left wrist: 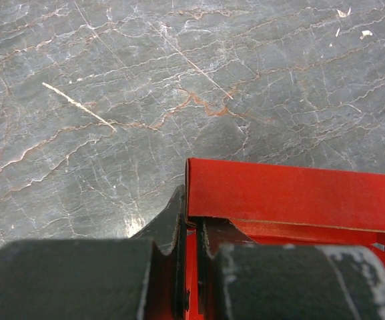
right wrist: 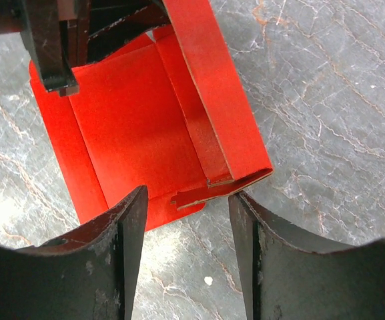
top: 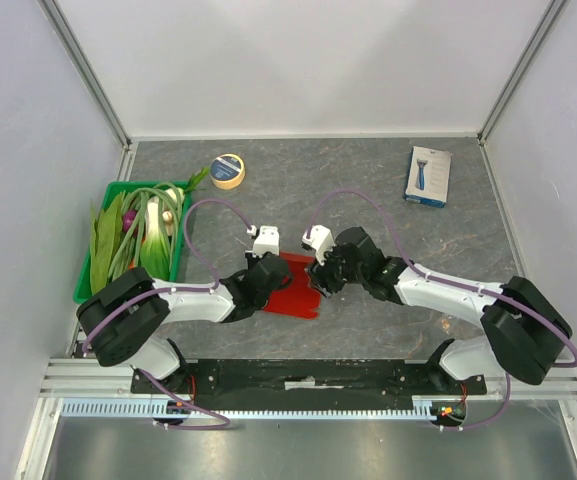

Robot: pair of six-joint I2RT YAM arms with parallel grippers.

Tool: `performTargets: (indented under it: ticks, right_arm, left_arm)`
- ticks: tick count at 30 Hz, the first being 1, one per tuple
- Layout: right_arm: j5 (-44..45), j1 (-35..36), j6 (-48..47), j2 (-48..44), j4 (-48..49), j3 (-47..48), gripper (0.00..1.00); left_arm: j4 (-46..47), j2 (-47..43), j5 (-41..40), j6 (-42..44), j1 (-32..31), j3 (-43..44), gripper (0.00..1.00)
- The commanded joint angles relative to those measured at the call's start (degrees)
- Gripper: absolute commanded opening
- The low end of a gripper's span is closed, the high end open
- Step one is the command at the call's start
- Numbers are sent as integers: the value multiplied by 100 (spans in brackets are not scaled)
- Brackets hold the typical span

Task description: Fold the paper box

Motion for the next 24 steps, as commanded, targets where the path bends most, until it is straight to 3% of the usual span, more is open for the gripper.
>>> performTargets:
  ticks: [1,6,8,10,14,22,24]
  right_arm:
    - [-476,18,-466,-214,372,-125,60]
    - [-554,27,-467,-240,522,-195,65]
    - [-835,27,-72,-188,593,-65,74]
    - [-1020,36,129,-161,549,24,75]
    - [-573,71,-210,-460,567,-248,74]
    - [-616,62,-432,-557,487,-371,43]
    - [-564,80,-370,-530,540,-389,39]
  left_arm:
    - [432,-92,34,56,-34,11,2]
    - [467,-92,26,153,-34,-6,2]
    - [467,-144,95,171,-34,-24,2]
    - [476,-179,157,180,-34,-15,2]
    - [529,-179,333,215,-34,-15,2]
    - [564,-276,658,557,54,-50,2]
    - [538,-311,790,558,63,-50,2]
